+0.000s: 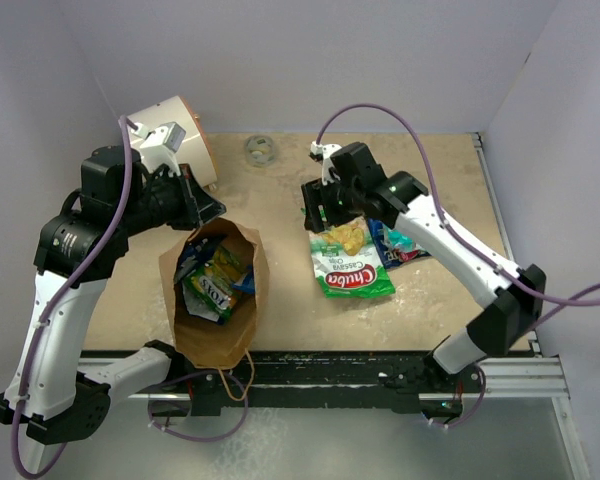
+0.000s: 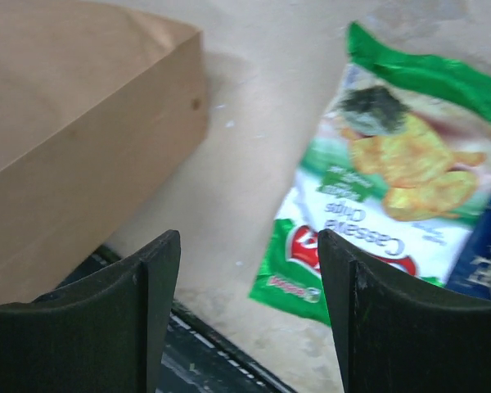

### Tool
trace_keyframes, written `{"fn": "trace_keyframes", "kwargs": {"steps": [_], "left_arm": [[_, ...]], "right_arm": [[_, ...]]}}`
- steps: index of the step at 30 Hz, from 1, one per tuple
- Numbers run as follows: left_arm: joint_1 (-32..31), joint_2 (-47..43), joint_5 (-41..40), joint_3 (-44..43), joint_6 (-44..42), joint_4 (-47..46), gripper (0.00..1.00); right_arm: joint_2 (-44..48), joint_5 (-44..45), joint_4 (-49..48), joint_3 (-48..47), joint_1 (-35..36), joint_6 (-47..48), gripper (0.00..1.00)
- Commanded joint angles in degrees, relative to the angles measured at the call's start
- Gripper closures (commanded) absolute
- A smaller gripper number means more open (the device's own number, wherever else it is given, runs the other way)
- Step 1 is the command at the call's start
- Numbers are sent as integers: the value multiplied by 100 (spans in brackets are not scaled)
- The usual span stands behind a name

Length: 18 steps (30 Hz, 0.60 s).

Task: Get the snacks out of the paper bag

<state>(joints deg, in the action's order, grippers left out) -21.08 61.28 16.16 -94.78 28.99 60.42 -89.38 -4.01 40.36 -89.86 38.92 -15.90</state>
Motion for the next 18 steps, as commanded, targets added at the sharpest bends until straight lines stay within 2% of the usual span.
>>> {"fn": "trace_keyframes", "kwargs": {"steps": [1, 9, 12, 18], "left_arm": [[-2, -29, 199, -65, 153, -293, 100], [-4, 48, 165, -135, 230, 37, 100], [-6, 8, 177, -100, 243, -22, 100], [-3, 199, 353, -438, 234, 176, 100]], "right_arm": [[813, -669, -1146, 774, 488, -712, 30], [1624, 403, -1984, 1219, 2246, -1143, 31], [1835, 809, -2625, 1520, 2903, -786, 33], [1551, 1472, -3243, 1189, 4028, 559, 33]]}}
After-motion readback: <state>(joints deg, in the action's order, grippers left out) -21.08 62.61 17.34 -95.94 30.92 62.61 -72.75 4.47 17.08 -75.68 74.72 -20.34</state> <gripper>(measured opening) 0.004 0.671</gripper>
